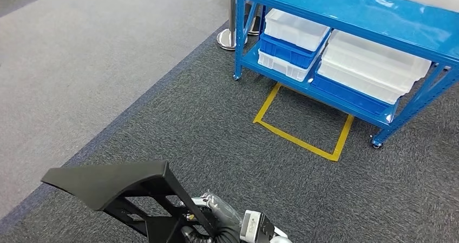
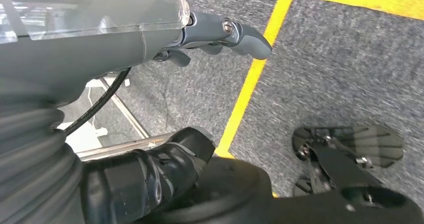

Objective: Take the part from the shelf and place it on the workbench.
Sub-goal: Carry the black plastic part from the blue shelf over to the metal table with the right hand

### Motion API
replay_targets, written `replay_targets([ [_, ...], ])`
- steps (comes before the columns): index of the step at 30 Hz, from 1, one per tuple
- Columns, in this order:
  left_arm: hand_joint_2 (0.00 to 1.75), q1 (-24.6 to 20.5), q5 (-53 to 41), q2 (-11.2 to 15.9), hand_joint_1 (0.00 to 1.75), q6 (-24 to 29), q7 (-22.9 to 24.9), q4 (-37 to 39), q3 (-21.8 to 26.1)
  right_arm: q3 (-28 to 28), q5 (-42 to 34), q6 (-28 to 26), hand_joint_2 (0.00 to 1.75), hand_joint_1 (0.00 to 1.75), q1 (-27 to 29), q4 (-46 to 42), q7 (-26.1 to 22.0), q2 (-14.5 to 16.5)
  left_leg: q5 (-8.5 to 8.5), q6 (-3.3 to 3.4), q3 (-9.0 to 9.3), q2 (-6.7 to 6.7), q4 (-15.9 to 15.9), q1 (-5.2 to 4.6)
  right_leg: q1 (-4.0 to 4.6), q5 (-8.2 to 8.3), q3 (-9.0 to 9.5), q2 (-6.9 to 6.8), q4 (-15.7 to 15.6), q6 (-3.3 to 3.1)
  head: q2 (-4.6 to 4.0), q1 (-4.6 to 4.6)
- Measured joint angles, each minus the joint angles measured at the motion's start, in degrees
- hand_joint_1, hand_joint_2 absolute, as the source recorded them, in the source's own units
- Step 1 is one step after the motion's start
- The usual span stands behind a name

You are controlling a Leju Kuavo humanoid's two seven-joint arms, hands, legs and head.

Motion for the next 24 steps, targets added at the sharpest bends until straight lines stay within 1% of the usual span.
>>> replay_targets([
  [1,1.75,0.01,-0.12,-0.02,0.00,0.01,0.28,0.00,-0.07,0.00,0.00,0.11,1.75,1.66,-0.03,-0.13,-0.06,0.02,0.36,0.33,0.20,-0.46,-0.52,0.22,-0.02,-0.80,-0.26,0.90,0.88,0.30,0.00,0.03],
  [2,1.75,-0.02,-0.20,-0.06,0.00,0.04,0.58,0.00,-0.19,0.00,0.00,0.15,1.75,1.66,-0.04,-0.22,-0.11,0.04,0.70,0.63,0.43,-0.93,-0.97,0.46,-0.11,-2.30,-1.17,2.17,3.11,0.58,0.00,0.08],
  [3,1.75,-0.05,-0.18,-0.10,0.00,0.10,0.77,0.00,-0.29,0.00,0.01,0.23,1.75,1.66,-0.03,-0.23,-0.16,0.04,0.87,0.80,0.37,-1.35,-1.09,0.49,-0.31,-4.14,-2.59,3.48,6.34,0.76,0.00,0.12],
  [4,1.75,-0.07,-0.03,-0.13,0.00,0.20,0.84,0.00,-0.37,0.00,0.00,0.37,1.75,1.66,0.01,-0.20,-0.20,0.04,0.97,0.95,0.21,-1.84,-1.05,0.52,-0.43,-5.98,-4.41,4.26,10.17,0.89,0.00,0.13],
  [5,1.75,-0.05,0.15,-0.14,0.00,0.27,0.83,0.00,-0.40,0.00,0.01,0.57,1.75,1.66,0.06,-0.13,-0.19,0.03,1.01,0.99,0.06,-2.42,-0.94,0.53,-0.57,-7.18,-5.99,4.60,13.46,1.03,0.00,0.13],
  [6,1.75,0.02,0.38,-0.13,0.00,0.36,0.77,0.00,-0.36,0.00,0.01,0.81,1.75,1.66,0.10,-0.04,-0.18,0.03,1.01,0.97,-0.05,-3.04,-0.80,0.55,-0.72,-7.21,-6.74,4.70,14.97,1.16,0.00,0.13],
  [7,1.75,0.09,0.64,-0.11,0.00,0.43,0.69,0.00,-0.28,0.00,0.00,1.02,1.75,1.66,0.10,0.02,-0.18,0.03,1.00,0.91,-0.13,-3.73,-0.61,0.59,-0.88,-6.13,-6.47,4.78,14.39,1.28,0.00,0.13],
  [8,1.75,0.13,0.80,-0.09,0.00,0.48,0.60,0.00,-0.19,0.00,-0.01,1.16,1.75,1.66,0.08,0.04,-0.18,0.05,0.94,0.79,-0.17,-4.46,-0.35,0.64,-1.11,-4.15,-5.12,5.00,11.62,1.36,0.00,0.13],
  [9,1.75,0.14,0.99,-0.08,0.00,0.56,0.47,0.00,-0.08,0.00,-0.01,1.23,1.75,1.66,0.03,0.04,-0.18,0.07,0.83,0.61,-0.29,-5.17,0.00,0.70,-1.40,-2.20,-3.26,5.89,7.73,1.40,0.00,0.14],
  [10,1.75,0.08,1.22,-0.08,0.00,0.70,0.31,0.00,0.07,0.00,-0.02,1.29,1.75,1.66,-0.04,0.05,-0.18,0.09,0.69,0.31,-0.56,-5.83,0.49,0.68,-1.59,-0.86,-1.65,7.25,4.21,1.40,0.00,0.13],
  [11,1.75,0.00,1.50,-0.06,0.00,0.92,0.14,0.00,0.28,0.00,-0.02,1.39,1.75,1.66,-0.11,0.06,-0.17,0.12,0.63,-0.06,-0.94,-6.43,0.90,0.67,-1.72,-0.17,-0.65,8.34,1.88,1.31,0.00,0.12],
  [12,1.75,-0.05,1.83,-0.03,0.00,1.15,0.01,0.00,0.51,0.00,-0.03,1.52,1.75,1.66,-0.16,0.07,-0.16,0.14,0.64,-0.47,-1.36,-6.95,1.18,0.69,-1.70,-0.14,-0.34,9.17,0.90,1.16,0.00,0.12],
  [13,1.75,-0.06,2.16,0.01,0.00,1.39,-0.03,0.00,0.77,0.00,-0.05,1.69,1.75,1.66,-0.19,0.07,-0.16,0.17,0.75,-0.90,-1.70,-7.46,1.28,0.73,-1.55,-0.20,-0.44,9.22,0.86,0.94,0.00,0.10],
  [14,1.75,-0.01,2.41,0.06,0.00,1.62,0.03,0.00,1.03,0.00,-0.07,1.85,1.75,1.66,-0.23,0.07,-0.16,0.23,0.87,-1.29,-1.96,-7.91,1.22,0.85,-1.56,-0.05,-0.50,8.59,0.83,0.58,0.00,0.09],
  [15,1.75,0.04,2.61,0.13,0.00,1.81,0.15,0.00,1.29,0.00,-0.07,1.97,1.75,1.66,-0.29,0.07,-0.16,0.30,0.77,-1.63,-2.16,-7.48,1.44,0.89,-1.57,0.11,-0.42,7.99,0.62,0.20,0.00,0.08],
  [16,1.75,0.04,2.75,0.19,0.00,2.01,0.29,0.00,1.57,0.00,-0.08,2.07,1.75,1.66,-0.37,0.06,-0.17,0.42,0.20,-1.94,-2.61,-6.43,2.31,0.86,-1.65,0.28,-0.32,7.32,0.40,-0.22,0.00,-0.01],
  [17,1.75,-0.02,2.87,0.24,0.00,2.15,0.40,0.00,1.83,0.00,-0.08,2.12,1.75,1.66,-0.45,0.05,-0.19,0.53,-0.98,-2.19,-3.52,-5.06,4.22,0.82,-1.72,0.40,-0.24,6.55,0.18,-0.59,0.00,-0.09],
  [18,1.75,-0.11,3.02,0.28,0.00,2.20,0.48,0.00,2.04,0.00,-0.07,2.12,1.75,1.66,-0.49,0.04,-0.20,0.62,-2.69,-2.40,-4.90,-3.52,7.29,0.81,-1.64,0.43,-0.21,5.75,0.10,-0.84,0.00,-0.17],
  [19,1.75,-0.19,3.14,0.33,0.00,2.20,0.50,0.00,2.21,0.00,-0.07,2.11,1.75,1.66,-0.50,0.04,-0.21,0.68,-4.56,-2.60,-6.70,-2.66,11.09,0.85,-1.55,0.40,-0.24,4.91,0.09,-1.01,0.00,-0.23],
  [20,1.75,-0.24,3.25,0.39,0.00,2.14,0.48,0.00,2.33,0.00,-0.07,2.09,1.75,1.66,-0.51,0.05,-0.20,0.69,-5.98,-2.77,-8.36,-2.29,14.62,0.93,-1.46,0.35,-0.26,4.07,0.10,-1.08,0.00,-0.23],
  [21,1.75,-0.24,3.32,0.47,0.00,2.08,0.45,0.00,2.44,0.00,-0.06,2.08,1.75,1.66,-0.53,0.06,-0.20,0.71,-6.49,-2.89,-9.37,-2.11,16.81,0.99,-1.41,0.30,-0.26,3.26,0.10,-1.12,0.00,-0.23],
  [22,1.75,-0.19,3.36,0.54,0.00,2.04,0.36,0.00,2.52,0.00,-0.06,2.07,1.75,1.66,-0.57,0.07,-0.20,0.72,-5.87,-2.94,-9.30,-1.98,16.82,1.04,-1.39,0.24,-0.23,2.55,0.11,-1.12,0.00,-0.23],
  [23,1.75,-0.15,3.35,0.60,0.00,2.00,0.22,0.00,2.57,0.00,-0.06,2.07,1.75,1.66,-0.64,0.07,-0.20,0.74,-4.27,-2.91,-8.02,-1.73,14.48,1.07,-1.39,0.17,-0.14,1.92,0.12,-1.07,0.00,-0.23],
  [24,1.75,-0.14,3.33,0.65,0.00,1.98,0.05,0.00,2.60,0.00,-0.06,2.06,1.75,1.66,-0.71,0.06,-0.20,0.77,-2.24,-2.78,-5.88,-1.12,10.52,1.09,-1.38,0.06,0.01,1.36,0.12,-0.95,0.00,-0.23],
])
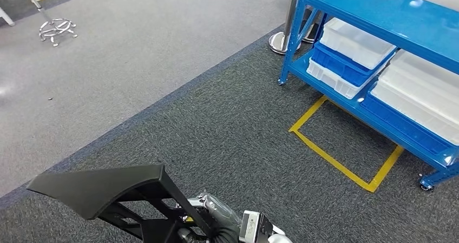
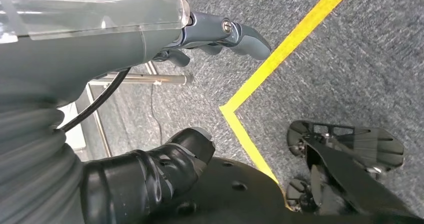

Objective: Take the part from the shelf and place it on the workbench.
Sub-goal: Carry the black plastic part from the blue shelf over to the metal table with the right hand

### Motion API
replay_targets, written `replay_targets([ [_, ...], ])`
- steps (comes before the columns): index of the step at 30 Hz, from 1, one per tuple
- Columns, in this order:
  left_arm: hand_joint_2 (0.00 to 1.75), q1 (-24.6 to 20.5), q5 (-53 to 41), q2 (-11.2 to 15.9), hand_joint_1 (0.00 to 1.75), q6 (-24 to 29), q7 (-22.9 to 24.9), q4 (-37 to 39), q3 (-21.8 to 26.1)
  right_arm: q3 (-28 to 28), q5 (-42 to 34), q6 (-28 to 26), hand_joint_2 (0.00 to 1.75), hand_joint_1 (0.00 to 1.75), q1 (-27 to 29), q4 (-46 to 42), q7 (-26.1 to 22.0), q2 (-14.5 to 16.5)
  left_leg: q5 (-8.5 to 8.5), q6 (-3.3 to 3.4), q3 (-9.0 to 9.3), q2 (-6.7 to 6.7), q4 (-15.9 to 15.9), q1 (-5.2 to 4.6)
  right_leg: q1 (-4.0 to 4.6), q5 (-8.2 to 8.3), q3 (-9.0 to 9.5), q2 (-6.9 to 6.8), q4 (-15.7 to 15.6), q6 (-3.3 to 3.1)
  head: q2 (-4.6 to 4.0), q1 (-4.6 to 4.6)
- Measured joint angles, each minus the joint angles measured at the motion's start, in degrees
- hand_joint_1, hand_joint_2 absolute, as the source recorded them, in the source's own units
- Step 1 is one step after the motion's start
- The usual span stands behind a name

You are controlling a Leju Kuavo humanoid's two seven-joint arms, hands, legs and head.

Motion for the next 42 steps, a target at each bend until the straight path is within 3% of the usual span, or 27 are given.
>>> replay_targets([
  [2,1.75,-0.17,-0.10,0.04,0.00,-0.02,-0.32,0.00,0.03,0.00,0.01,-0.02,1.75,1.66,-0.12,-0.03,0.01,0.08,2.36,0.50,3.82,1.70,-7.21,-0.38,0.27,-0.26,0.25,-0.94,0.04,0.42,0.00,0.02],
  [3,1.75,-0.26,-0.19,0.04,0.00,-0.03,-0.40,0.00,0.04,0.00,0.02,-0.03,1.75,1.66,-0.16,-0.05,0.01,0.11,2.64,0.82,4.66,2.18,-8.95,-0.59,0.41,-0.36,0.34,-1.33,0.04,0.67,0.00,0.04],
  [6,1.75,-0.21,-0.37,0.07,0.00,-0.05,-0.43,0.00,0.19,0.00,0.06,-0.07,1.75,1.66,-0.19,-0.07,0.04,0.14,2.74,1.83,4.75,1.14,-9.79,-0.72,0.51,-0.58,0.68,-1.95,-0.09,1.55,0.00,0.08],
  [8,1.75,-0.20,-0.49,0.08,0.00,-0.07,-0.27,0.00,0.31,0.00,0.07,-0.09,1.75,1.66,-0.21,-0.09,0.03,0.15,3.13,2.62,4.98,0.24,-10.39,-0.45,0.37,-2.24,-0.08,0.12,1.97,2.04,0.00,0.10],
  [10,1.75,-0.33,-0.68,0.08,0.00,-0.18,-0.04,0.00,0.36,0.00,0.16,-0.15,1.75,1.66,-0.13,-0.07,0.04,0.09,3.32,3.12,4.99,-0.69,-10.57,-0.37,0.28,-5.73,-3.15,2.63,8.32,2.11,0.00,0.13],
  [12,1.75,-0.38,-0.97,0.10,0.00,-0.46,0.06,0.00,0.38,0.00,0.45,-0.29,1.75,1.66,0.02,-0.04,0.05,-0.04,3.32,3.25,4.89,-1.90,-10.43,-0.44,0.32,-7.75,-6.47,3.30,14.73,2.07,0.00,0.14],
  [13,1.75,-0.35,-1.11,0.12,0.00,-0.63,0.07,0.00,0.39,0.00,0.61,-0.38,1.75,1.66,0.07,-0.04,0.05,-0.10,3.29,3.26,4.88,-2.57,-10.30,-0.45,0.32,-7.17,-7.01,3.38,15.43,2.04,0.00,0.14],
  [14,1.75,-0.32,-1.24,0.14,0.00,-0.76,0.08,0.00,0.39,0.00,0.73,-0.51,1.75,1.66,0.08,-0.05,0.04,-0.14,3.23,3.21,4.87,-3.30,-10.12,-0.44,0.29,-5.52,-6.47,3.51,13.89,1.96,0.00,0.14],
  [15,1.75,-0.32,-1.30,0.16,0.00,-0.84,0.09,0.00,0.39,0.00,0.80,-0.66,1.75,1.66,0.08,-0.06,0.04,-0.16,3.14,3.09,4.88,-4.02,-9.89,-0.42,0.23,-3.22,-4.97,3.92,10.43,1.84,0.00,0.14],
  [17,1.75,-0.35,-1.35,0.16,0.00,-0.88,0.09,0.00,0.39,-0.01,0.86,-0.89,1.75,1.66,0.08,-0.11,0.04,-0.19,2.90,2.67,4.63,-5.33,-9.29,-0.45,0.04,-0.41,-2.02,6.17,3.72,1.54,0.00,0.12],
  [19,1.75,-0.36,-1.39,0.19,0.00,-0.89,0.10,0.00,0.40,-0.02,0.90,-0.96,1.75,1.66,0.13,-0.19,0.02,-0.21,2.88,1.99,4.17,-6.27,-8.98,-0.42,0.08,-0.08,-1.16,7.56,1.38,1.25,0.00,0.10],
  [21,1.75,-0.28,-1.62,0.26,0.00,-0.88,0.09,0.00,0.39,-0.02,1.04,-1.10,1.75,1.66,0.19,-0.35,-0.01,-0.21,3.02,1.27,3.84,-7.00,-9.06,-0.21,0.15,0.25,-1.14,6.62,1.06,0.71,0.00,0.11],
  [23,1.75,-0.23,-2.00,0.35,0.00,-0.86,0.06,0.00,0.38,-0.02,1.27,-1.40,1.75,1.66,0.24,-0.75,-0.05,-0.20,1.94,0.70,2.98,-5.40,-7.40,-0.27,-0.02,0.52,-0.78,5.34,0.52,-0.03,0.00,0.02],
  [25,1.75,-0.33,-2.33,0.39,0.00,-0.86,0.07,0.00,0.37,-0.06,1.56,-1.81,1.75,1.66,0.49,-1.21,-0.11,-0.22,-1.16,0.22,0.26,-2.47,-1.67,-0.34,0.04,0.54,-0.56,3.81,0.24,-0.50,0.00,-0.13],
  [27,1.75,-0.40,-2.67,0.39,0.00,-0.86,0.06,0.00,0.33,-0.14,1.99,-2.21,1.75,1.66,0.95,-1.47,-0.15,-0.37,-3.75,-0.12,-2.94,-1.17,4.89,-0.21,0.25,0.41,-0.55,2.20,0.24,-0.71,0.00,-0.16],
  [28,1.75,-0.37,-2.83,0.39,0.00,-0.85,0.04,0.00,0.32,-0.18,2.26,-2.36,1.75,1.66,1.14,-1.56,-0.15,-0.46,-3.71,-0.17,-3.47,-0.93,6.04,-0.18,0.33,0.32,-0.52,1.45,0.25,-0.76,0.00,-0.16],
  [29,1.75,-0.33,-2.98,0.39,0.00,-0.85,0.02,0.00,0.30,-0.20,2.48,-2.50,1.75,1.66,1.27,-1.70,-0.15,-0.55,-2.65,-0.12,-2.91,-0.72,5.07,-0.17,0.38,0.23,-0.45,0.80,0.26,-0.75,0.00,-0.16],
  [30,1.75,-0.31,-3.13,0.39,0.00,-0.84,0.03,0.00,0.27,-0.21,2.66,-2.65,1.75,1.66,1.33,-1.90,-0.15,-0.61,-0.81,0.06,-1.23,-0.36,1.98,-0.20,0.42,0.12,-0.31,0.21,0.26,-0.70,0.00,-0.15],
  [32,1.75,-0.48,-3.35,0.39,0.00,-0.82,0.07,0.00,0.17,-0.28,2.91,-2.94,1.75,1.66,1.40,-2.39,-0.15,-0.64,2.09,0.72,2.86,1.58,-5.77,-0.63,0.60,-0.15,0.01,-0.80,0.27,-0.41,0.00,-0.15],
  [34,1.75,-0.80,-3.47,0.39,0.00,-0.78,0.08,0.00,-0.08,-0.45,3.02,-3.10,1.75,1.66,1.46,-2.73,-0.16,-0.67,2.76,1.48,4.60,2.70,-9.37,-1.18,0.83,-0.34,0.18,-1.71,0.22,0.03,0.00,-0.15],
  [36,1.75,-0.91,-3.49,0.39,0.00,-0.75,0.08,0.00,-0.33,-0.57,3.06,-3.11,1.75,1.66,1.51,-2.97,-0.16,-0.68,2.93,2.14,4.64,1.69,-9.76,-1.17,0.91,-0.47,0.42,-2.43,0.05,0.59,0.00,-0.13],
  [37,1.75,-0.87,-3.50,0.37,0.00,-0.75,0.09,0.00,-0.40,-0.60,3.08,-3.11,1.75,1.66,1.52,-3.08,-0.16,-0.69,3.13,2.43,4.82,1.15,-10.17,-1.02,0.86,-0.73,0.53,-1.88,0.22,0.91,0.00,-0.11],
  [39,1.75,-0.94,-3.51,0.32,0.00,-0.75,0.13,0.00,-0.51,-0.71,3.09,-3.11,1.75,1.66,1.55,-3.36,-0.21,-0.75,3.59,3.11,5.24,0.16,-10.97,-0.63,0.67,-2.82,-0.61,0.74,3.17,1.40,0.00,-0.06],
  [40,1.75,-1.02,-3.51,0.28,0.00,-0.75,0.14,0.00,-0.55,-0.78,3.11,-3.13,1.75,1.66,1.62,-3.42,-0.23,-0.81,3.67,3.27,5.25,-0.30,-11.08,-0.64,0.56,-4.51,-2.07,2.20,6.27,1.49,0.00,-0.04],
  [42,1.75,-1.18,-3.52,0.23,0.00,-0.75,0.17,0.00,-0.60,-0.89,3.20,-3.15,1.75,1.66,1.91,-3.49,-0.22,-1.02,3.69,3.50,5.18,-1.47,-11.03,-0.61,0.47,-7.40,-5.79,3.31,13.47,1.62,0.00,-0.04],
])
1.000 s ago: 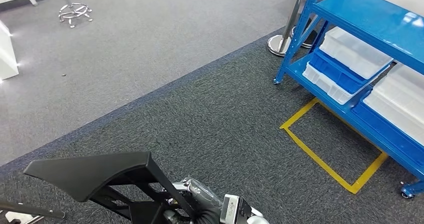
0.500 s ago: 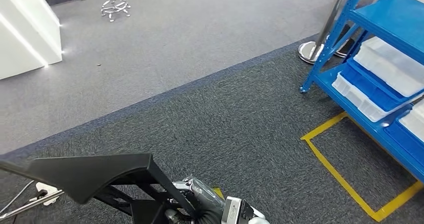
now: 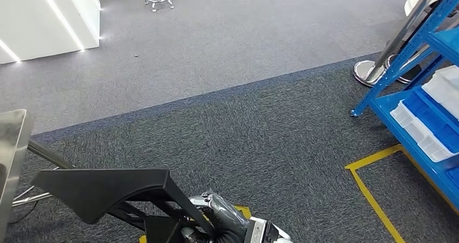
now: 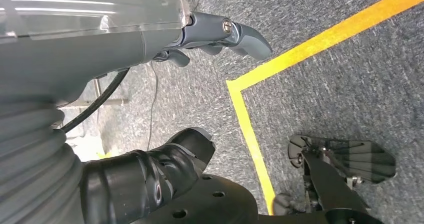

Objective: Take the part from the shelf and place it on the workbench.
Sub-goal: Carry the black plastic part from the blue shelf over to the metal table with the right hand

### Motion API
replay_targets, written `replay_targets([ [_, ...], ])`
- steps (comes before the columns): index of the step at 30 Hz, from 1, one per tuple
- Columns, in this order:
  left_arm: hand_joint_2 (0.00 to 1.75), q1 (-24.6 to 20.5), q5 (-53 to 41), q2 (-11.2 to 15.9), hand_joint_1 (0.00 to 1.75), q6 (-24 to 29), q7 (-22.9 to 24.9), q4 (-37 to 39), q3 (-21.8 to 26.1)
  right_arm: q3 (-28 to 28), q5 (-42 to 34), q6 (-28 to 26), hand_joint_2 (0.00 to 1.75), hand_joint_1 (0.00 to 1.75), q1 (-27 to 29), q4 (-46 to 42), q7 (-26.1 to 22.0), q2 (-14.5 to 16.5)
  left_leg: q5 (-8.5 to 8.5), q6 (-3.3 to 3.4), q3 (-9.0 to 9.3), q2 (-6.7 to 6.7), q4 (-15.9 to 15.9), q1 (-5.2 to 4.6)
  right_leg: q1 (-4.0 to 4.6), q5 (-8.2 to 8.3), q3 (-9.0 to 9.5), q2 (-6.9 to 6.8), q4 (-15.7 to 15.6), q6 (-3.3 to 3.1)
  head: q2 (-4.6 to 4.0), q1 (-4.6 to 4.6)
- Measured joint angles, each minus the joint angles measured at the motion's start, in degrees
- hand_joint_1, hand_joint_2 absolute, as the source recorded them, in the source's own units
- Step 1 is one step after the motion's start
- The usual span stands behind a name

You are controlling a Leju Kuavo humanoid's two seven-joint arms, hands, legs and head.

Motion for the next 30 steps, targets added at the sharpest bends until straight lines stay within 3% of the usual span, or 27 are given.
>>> replay_targets([
  [1,1.75,-0.01,-0.01,-0.02,0.00,0.00,0.05,0.00,-0.01,-0.03,0.07,-0.01,1.75,1.66,0.16,0.00,0.02,-0.13,-0.01,0.00,0.01,-0.67,0.06,0.01,-0.05,-0.09,-1.11,0.10,1.87,0.08,0.00,-0.01],
  [2,1.75,0.00,-0.02,-0.02,0.00,0.00,0.16,0.00,-0.01,-0.07,0.12,-0.02,1.75,1.66,0.26,-0.01,0.02,-0.25,-0.04,-0.04,0.04,-1.39,0.17,0.05,-0.12,1.00,-1.24,0.17,1.63,0.14,0.00,-0.01],
  [4,1.75,-0.10,-0.04,-0.11,0.00,0.02,0.43,0.00,-0.01,-0.09,0.27,-0.03,1.75,1.66,0.30,-0.06,0.03,-0.40,-0.26,-0.36,0.02,-2.91,0.69,0.18,-0.46,5.39,1.36,1.18,-4.85,0.19,0.00,0.00],
  [6,1.75,-0.42,-0.06,-0.25,0.00,0.05,0.57,0.00,-0.02,-0.10,0.45,-0.05,1.75,1.66,0.35,-0.23,0.02,-0.50,-0.62,-1.01,-0.46,-4.28,1.61,0.16,-0.73,7.84,3.86,3.38,-10.92,0.13,0.00,-0.02],
  [8,1.75,-0.60,-0.05,-0.28,0.00,0.07,0.67,0.00,-0.03,-0.11,0.55,-0.05,1.75,1.66,0.45,-0.44,0.02,-0.59,-0.68,-1.74,-1.03,-5.27,1.98,0.25,-0.54,7.77,4.24,4.10,-12.07,-0.21,0.00,-0.02],
  [9,1.75,-0.57,-0.05,-0.28,0.00,0.07,0.75,0.00,-0.03,-0.11,0.56,-0.02,1.75,1.66,0.48,-0.51,0.02,-0.61,-0.59,-2.10,-1.20,-5.71,1.88,0.39,-0.51,7.89,4.29,3.55,-12.11,-0.56,0.00,-0.02],
  [10,1.75,-0.47,-0.04,-0.28,0.00,0.07,0.84,0.00,-0.02,-0.11,0.57,0.01,1.75,1.66,0.49,-0.56,0.03,-0.62,-0.67,-2.42,-1.33,-5.34,2.05,0.48,-0.47,8.03,4.44,2.98,-12.32,-0.96,0.00,-0.01],
  [12,1.75,-0.37,-0.04,-0.28,0.00,0.03,0.92,0.00,-0.01,-0.11,0.56,0.07,1.75,1.66,0.46,-0.68,0.01,-0.60,-2.27,-2.95,-2.62,-2.78,4.72,0.42,-0.54,8.26,4.82,1.67,-12.82,-1.75,0.00,-0.10],
  [14,1.75,-0.38,-0.04,-0.28,0.00,-0.02,0.86,0.00,-0.01,-0.11,0.56,0.07,1.75,1.66,0.51,-0.77,-0.02,-0.60,-5.65,-3.32,-5.84,-0.08,11.36,0.38,-0.36,8.21,4.93,0.15,-12.96,-2.19,0.00,-0.19],
  [16,1.75,-0.30,-0.04,-0.28,0.00,-0.04,0.81,0.00,-0.01,-0.11,0.56,0.08,1.75,1.66,0.57,-0.79,-0.02,-0.61,-7.54,-3.52,-8.74,0.51,17.05,0.45,-0.18,8.05,4.95,-1.44,-12.95,-2.35,0.00,-0.19],
  [17,1.75,-0.19,-0.04,-0.28,0.00,-0.04,0.80,0.00,-0.01,-0.11,0.56,0.09,1.75,1.66,0.59,-0.79,-0.02,-0.61,-7.00,-3.50,-8.86,0.62,17.24,0.46,-0.12,7.96,5.01,-2.17,-12.95,-2.36,0.00,-0.19],
  [18,1.75,-0.08,-0.03,-0.28,0.00,-0.05,0.79,0.00,-0.01,-0.11,0.56,0.11,1.75,1.66,0.58,-0.79,-0.02,-0.61,-5.48,-3.37,-7.76,0.83,15.13,0.44,-0.07,7.85,5.13,-2.83,-12.95,-2.33,0.00,-0.19],
  [20,1.75,0.06,0.01,-0.27,0.00,-0.07,0.73,0.00,-0.01,-0.11,0.56,0.16,1.75,1.66,0.49,-0.82,-0.02,-0.60,-2.01,-2.77,-3.60,2.47,7.24,0.15,0.07,7.56,5.49,-3.98,-12.95,-2.13,0.00,-0.19],
  [22,1.75,0.08,0.07,-0.25,0.00,-0.09,0.57,0.00,0.00,-0.11,0.54,0.21,1.75,1.66,0.37,-0.85,-0.02,-0.60,-0.64,-2.04,-1.02,3.95,2.17,-0.37,0.26,7.32,5.72,-4.82,-12.99,-1.69,0.00,-0.18],
  [23,1.75,0.16,0.14,-0.23,0.00,-0.09,0.43,0.00,0.02,-0.11,0.53,0.24,1.75,1.66,0.32,-0.85,-0.02,-0.59,-0.77,-1.74,-0.94,4.05,1.63,-0.61,0.32,7.27,5.79,-5.20,-13.06,-1.41,0.00,-0.17],
  [26,1.75,0.53,0.43,-0.16,0.00,-0.09,0.06,0.00,0.09,-0.11,0.45,0.38,1.75,1.66,0.18,-0.86,-0.02,-0.56,-0.43,-1.07,-0.96,2.71,1.06,-0.54,0.26,7.14,6.19,-5.90,-13.34,-0.67,0.00,-0.18],
  [28,1.75,0.63,0.55,-0.16,0.00,-0.09,-0.07,0.00,0.13,-0.11,0.16,0.68,1.75,1.66,-0.04,-0.87,-0.06,-0.55,0.08,-0.52,-0.24,1.79,0.11,-0.16,0.16,5.61,5.59,-3.85,-11.40,-0.27,0.01,-0.14],
  [30,1.75,0.55,0.74,-0.19,0.00,-0.09,-0.16,0.00,0.16,-0.11,-0.19,1.06,1.75,1.66,-0.19,-0.83,-0.11,-0.55,0.34,-0.06,0.09,0.72,-0.34,-0.06,0.03,2.29,2.81,-1.00,-5.38,-0.07,0.01,-0.08],
])
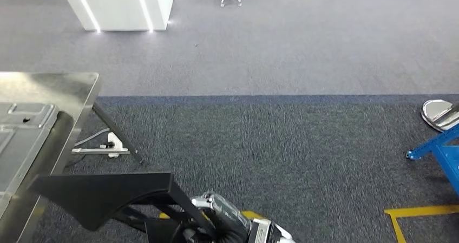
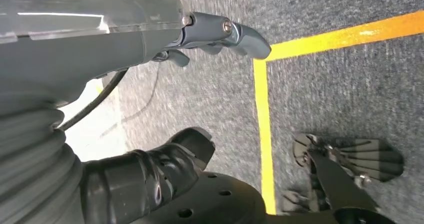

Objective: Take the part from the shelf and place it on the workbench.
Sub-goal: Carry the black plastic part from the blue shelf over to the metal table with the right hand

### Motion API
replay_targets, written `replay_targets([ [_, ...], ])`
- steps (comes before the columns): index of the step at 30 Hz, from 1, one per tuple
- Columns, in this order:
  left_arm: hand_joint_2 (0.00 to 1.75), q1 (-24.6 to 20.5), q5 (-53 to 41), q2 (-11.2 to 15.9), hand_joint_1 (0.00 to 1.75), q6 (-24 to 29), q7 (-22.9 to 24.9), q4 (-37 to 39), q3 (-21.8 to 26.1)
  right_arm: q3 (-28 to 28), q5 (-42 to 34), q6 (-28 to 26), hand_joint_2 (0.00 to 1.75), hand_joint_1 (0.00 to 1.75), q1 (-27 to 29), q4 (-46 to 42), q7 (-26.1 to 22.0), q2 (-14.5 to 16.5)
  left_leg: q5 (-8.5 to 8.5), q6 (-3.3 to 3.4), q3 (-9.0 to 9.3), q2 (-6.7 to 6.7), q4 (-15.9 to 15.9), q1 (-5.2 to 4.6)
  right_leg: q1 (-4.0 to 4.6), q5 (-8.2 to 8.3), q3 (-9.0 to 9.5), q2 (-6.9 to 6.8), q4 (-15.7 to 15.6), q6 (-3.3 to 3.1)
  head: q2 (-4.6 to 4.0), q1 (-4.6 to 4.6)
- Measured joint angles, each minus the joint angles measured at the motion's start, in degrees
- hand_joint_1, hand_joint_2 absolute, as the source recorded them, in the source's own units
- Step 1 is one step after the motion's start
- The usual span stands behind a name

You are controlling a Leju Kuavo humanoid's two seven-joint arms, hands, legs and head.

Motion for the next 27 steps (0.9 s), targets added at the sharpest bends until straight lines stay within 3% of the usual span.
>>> replay_targets([
  [2,1.75,-0.02,0.30,0.00,0.00,0.00,-0.07,0.00,0.10,0.00,-0.19,0.32,1.75,1.66,-0.02,0.18,0.01,-0.04,-0.04,0.18,-0.04,-1.25,0.08,-0.06,-0.05,-2.23,-3.35,0.98,6.36,0.12,-0.01,0.03],
  [3,1.75,0.03,0.45,0.01,0.00,0.00,-0.07,0.00,0.20,0.00,-0.28,0.52,1.75,1.66,-0.03,0.29,0.03,-0.05,-0.08,0.16,-0.03,-1.98,0.18,-0.06,-0.11,-1.82,-4.02,1.09,7.26,0.17,-0.01,0.02],
  [4,1.75,0.09,0.60,0.01,0.00,0.00,-0.04,0.00,0.33,0.00,-0.42,0.77,1.75,1.66,-0.07,0.38,0.03,-0.05,-0.15,0.07,-0.01,-2.79,0.35,-0.02,-0.21,-0.29,-3.64,1.20,5.98,0.22,-0.01,0.03],
  [5,1.75,0.13,0.73,0.01,0.00,-0.01,0.00,0.00,0.48,0.00,-0.62,1.01,1.75,1.66,-0.14,0.44,0.03,-0.05,-0.28,-0.10,-0.01,-3.59,0.64,0.03,-0.38,2.01,-2.30,1.65,2.75,0.24,-0.01,0.02],
  [7,1.75,0.13,0.99,0.01,0.00,-0.09,0.01,0.00,0.86,0.00,-1.19,1.57,1.75,1.66,-0.42,0.58,0.03,-0.02,-0.68,-0.62,-0.36,-5.03,1.55,0.08,-0.74,5.21,0.60,4.07,-4.10,0.19,-0.01,0.01],
  [9,1.75,0.13,1.27,0.01,0.00,-0.17,-0.07,0.00,1.26,0.00,-1.94,2.22,1.75,1.66,-0.78,0.81,0.08,0.04,-0.84,-1.31,-0.99,-6.11,2.15,0.18,-0.66,5.65,1.52,5.58,-6.65,-0.05,-0.01,0.00],
  [11,1.75,0.27,1.54,0.03,0.00,-0.19,-0.12,0.00,1.56,0.00,-2.50,2.77,1.75,1.66,-1.25,1.08,0.15,0.25,-0.67,-2.04,-1.37,-7.01,2.10,0.42,-0.44,5.82,1.64,4.58,-6.92,-0.61,-0.01,0.00],
  [12,1.75,0.37,1.62,0.05,0.00,-0.19,-0.11,0.00,1.68,0.00,-2.75,3.01,1.75,1.66,-1.53,1.22,0.22,0.42,-0.79,-2.33,-1.56,-6.57,2.37,0.45,-0.44,5.95,1.88,3.97,-7.18,-0.98,-0.01,-0.01],
  [14,1.75,0.38,1.75,0.11,0.00,-0.21,-0.20,0.00,1.86,0.00,-3.70,3.68,1.75,1.66,-2.00,1.48,0.41,0.84,-2.62,-2.79,-3.24,-3.84,5.78,0.34,-0.58,6.12,2.34,2.48,-7.74,-1.66,-0.01,-0.10],
  [16,1.75,0.23,1.93,0.15,0.00,-0.28,-0.44,0.00,2.10,0.03,-4.87,4.57,1.75,1.66,-2.37,2.07,0.80,1.22,-6.00,-3.20,-6.90,-1.06,12.92,0.35,-0.33,5.98,2.52,0.81,-7.89,-2.09,-0.01,-0.15],
  [18,1.75,0.20,1.93,0.25,0.00,-0.56,-0.67,0.00,2.43,0.07,-5.38,5.17,1.75,1.66,-2.69,2.90,1.13,1.51,-7.34,-3.45,-9.66,-0.29,17.97,0.46,-0.15,5.79,2.58,-0.79,-7.87,-2.23,-0.01,-0.15],
  [19,1.75,0.27,1.82,0.39,0.00,-0.83,-0.72,0.00,2.55,0.11,-5.53,5.31,1.75,1.66,-2.89,3.28,1.19,1.67,-6.39,-3.48,-9.49,-0.12,17.50,0.48,-0.11,5.68,2.67,-1.50,-7.87,-2.23,-0.01,-0.15],
  [20,1.75,0.36,1.68,0.60,0.00,-1.13,-0.72,0.00,2.61,0.17,-5.72,5.37,1.75,1.66,-3.16,3.58,1.21,1.79,-4.61,-3.43,-8.21,0.14,14.94,0.50,-0.10,5.54,2.82,-2.14,-7.86,-2.18,-0.01,-0.16],
  [21,1.75,0.43,1.52,0.85,0.00,-1.51,-0.62,0.00,2.65,0.26,-5.97,5.44,1.75,1.66,-3.47,3.83,1.20,1.94,-2.51,-3.30,-6.08,0.92,10.86,0.47,-0.06,5.38,3.04,-2.71,-7.86,-2.07,-0.01,-0.15],
  [23,1.75,0.39,1.20,1.32,0.00,-2.14,-0.25,0.00,2.66,0.39,-6.41,5.61,1.75,1.66,-4.10,4.07,1.18,2.13,-0.30,-2.69,-2.52,3.07,4.08,-0.03,0.24,5.01,3.38,-3.64,-7.85,-1.63,-0.01,-0.14],
  [25,1.75,0.41,0.89,1.73,0.00,-2.62,0.03,0.00,2.65,0.48,-6.61,5.80,1.75,1.66,-4.39,4.15,1.17,2.19,-0.37,-1.98,-1.74,3.71,2.18,-0.53,0.48,4.77,3.59,-4.49,-7.95,-1.07,-0.01,-0.12],
  [27,1.75,0.61,0.59,2.13,0.00,-2.93,0.05,0.00,2.65,0.57,-6.68,5.90,1.75,1.66,-4.54,4.19,1.17,2.18,-0.20,-1.34,-1.68,2.48,1.75,-0.44,0.42,4.47,3.91,-4.87,-8.00,-0.47,-0.01,-0.10],
])
